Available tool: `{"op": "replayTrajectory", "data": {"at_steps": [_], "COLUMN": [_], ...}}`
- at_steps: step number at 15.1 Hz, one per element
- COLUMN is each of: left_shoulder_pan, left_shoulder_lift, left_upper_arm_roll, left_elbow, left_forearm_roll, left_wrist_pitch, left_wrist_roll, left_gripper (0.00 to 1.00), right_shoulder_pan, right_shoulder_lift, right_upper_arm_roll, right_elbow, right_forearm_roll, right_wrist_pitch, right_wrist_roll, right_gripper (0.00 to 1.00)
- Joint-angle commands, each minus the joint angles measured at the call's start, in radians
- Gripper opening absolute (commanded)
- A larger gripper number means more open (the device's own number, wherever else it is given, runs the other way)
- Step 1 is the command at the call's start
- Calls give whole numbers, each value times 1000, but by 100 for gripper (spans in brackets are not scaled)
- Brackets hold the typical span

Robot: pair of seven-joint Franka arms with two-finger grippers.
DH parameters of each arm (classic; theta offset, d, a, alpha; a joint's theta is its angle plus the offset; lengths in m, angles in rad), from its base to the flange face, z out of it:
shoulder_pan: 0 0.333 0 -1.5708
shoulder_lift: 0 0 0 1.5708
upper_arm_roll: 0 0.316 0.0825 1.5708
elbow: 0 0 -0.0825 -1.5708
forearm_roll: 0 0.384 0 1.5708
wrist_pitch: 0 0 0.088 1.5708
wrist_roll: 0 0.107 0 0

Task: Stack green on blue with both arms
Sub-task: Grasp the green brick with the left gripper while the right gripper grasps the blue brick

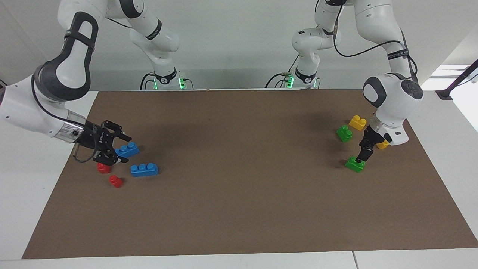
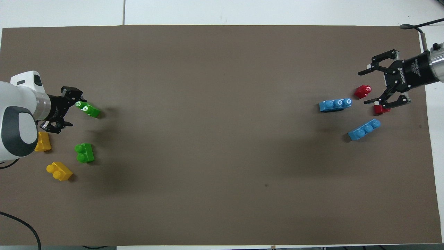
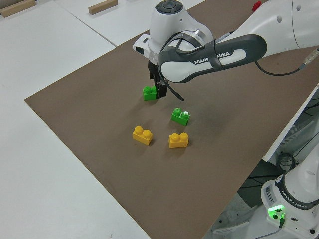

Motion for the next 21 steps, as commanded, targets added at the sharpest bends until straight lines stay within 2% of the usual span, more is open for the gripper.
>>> {"op": "replayTrajectory", "data": {"at_steps": [1,11,16,21], "left_shoulder_pan": [-3,2,8,8], "left_shoulder_lift": [63,132,137,137], "left_upper_arm_roll": [-3,-3,-3,-1], "left_elbow": [50,68,58,53], "left_forearm_roll": [-11,-5,-3,-3], "left_wrist_pitch": [25,87,96,96], "left_wrist_roll": [-19,-24,-24,-27], "left_gripper": [100,100,100,84], "right_shoulder_pan": [-9,-21,-20,-33], "right_shoulder_lift": [41,129,132,110], "right_upper_arm_roll": [8,8,8,8], "right_elbow": [10,-2,-79,-134], "right_forearm_roll": [23,22,26,26], "right_wrist_pitch": [51,126,183,171], "right_wrist_roll": [-35,-164,-182,-184], "right_gripper": [89,89,89,90]}}
